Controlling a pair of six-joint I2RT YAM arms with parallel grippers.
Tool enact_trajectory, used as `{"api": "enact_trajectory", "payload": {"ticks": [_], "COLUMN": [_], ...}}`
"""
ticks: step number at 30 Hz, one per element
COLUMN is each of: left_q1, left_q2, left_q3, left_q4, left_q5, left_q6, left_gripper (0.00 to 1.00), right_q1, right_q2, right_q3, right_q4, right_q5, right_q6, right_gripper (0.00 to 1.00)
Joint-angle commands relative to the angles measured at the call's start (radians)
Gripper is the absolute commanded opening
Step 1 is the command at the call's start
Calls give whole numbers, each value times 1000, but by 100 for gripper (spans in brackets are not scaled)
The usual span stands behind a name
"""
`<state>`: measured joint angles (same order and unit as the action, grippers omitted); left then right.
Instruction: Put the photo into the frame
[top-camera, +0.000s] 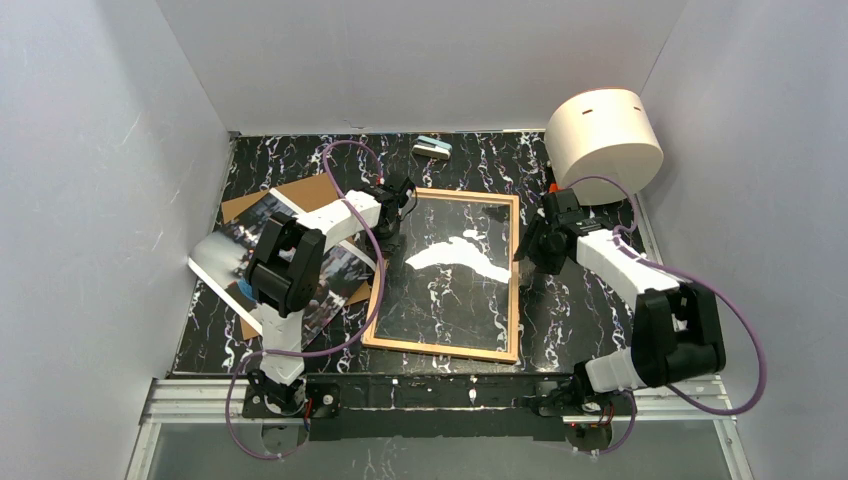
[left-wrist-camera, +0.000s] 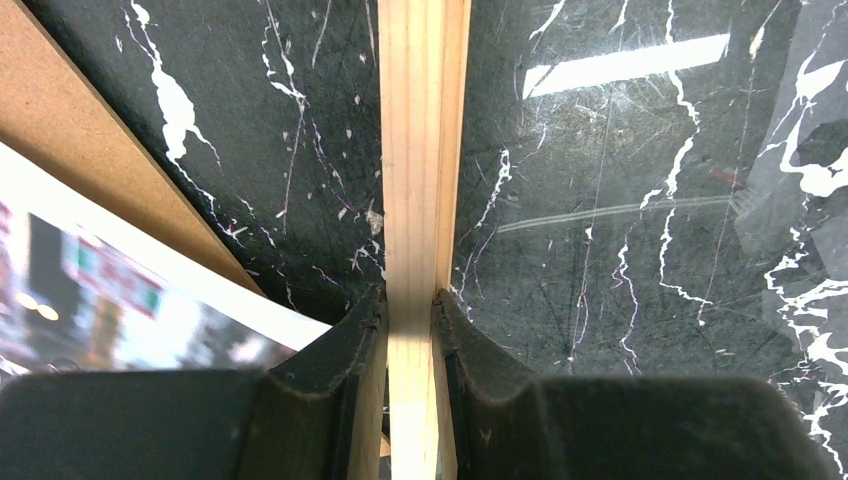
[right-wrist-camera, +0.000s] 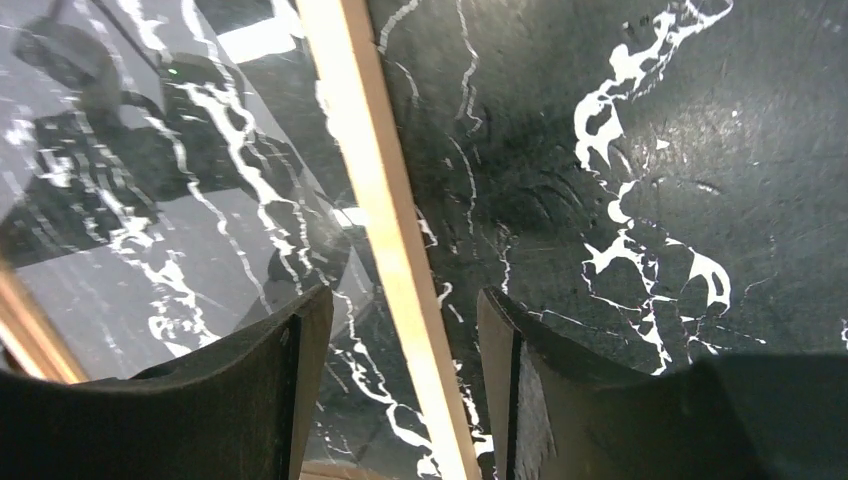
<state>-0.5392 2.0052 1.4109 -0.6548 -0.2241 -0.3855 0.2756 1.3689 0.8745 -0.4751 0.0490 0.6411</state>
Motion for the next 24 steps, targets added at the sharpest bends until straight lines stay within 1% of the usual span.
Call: {"api": "enact_trajectory", "payload": {"ticks": [1, 7, 13, 15, 19, 22, 24], "left_q1": [30, 30, 30, 30, 34, 41, 48], "left_q2": [174, 126, 90, 77, 38, 3, -29], "left_q3": [-144, -117, -55, -31, 14, 39, 35], "left_q4": [-5, 4, -34, -49, -53, -41, -14], "left_q5": [-12, 71, 66, 57, 45, 51, 82], "left_q6": [30, 27, 3, -1, -6, -16, -23], "left_gripper": [0, 0, 4, 9, 24, 38, 47], "right_q1": [-1, -3, -2, -3, -2, -3, -3], "right_q2": [63, 161, 241, 250, 256, 252, 251], "right_q3": [9, 19, 57, 68, 75, 76, 84], "right_q4": [-21, 29, 62, 64, 61, 58, 59], "right_q5": [-30, -163, -211, -205, -183, -164, -160], "right_q6": [31, 17, -6, -7, -8, -10, -15], "right_gripper": [64, 65, 65, 65, 64, 64, 64]}}
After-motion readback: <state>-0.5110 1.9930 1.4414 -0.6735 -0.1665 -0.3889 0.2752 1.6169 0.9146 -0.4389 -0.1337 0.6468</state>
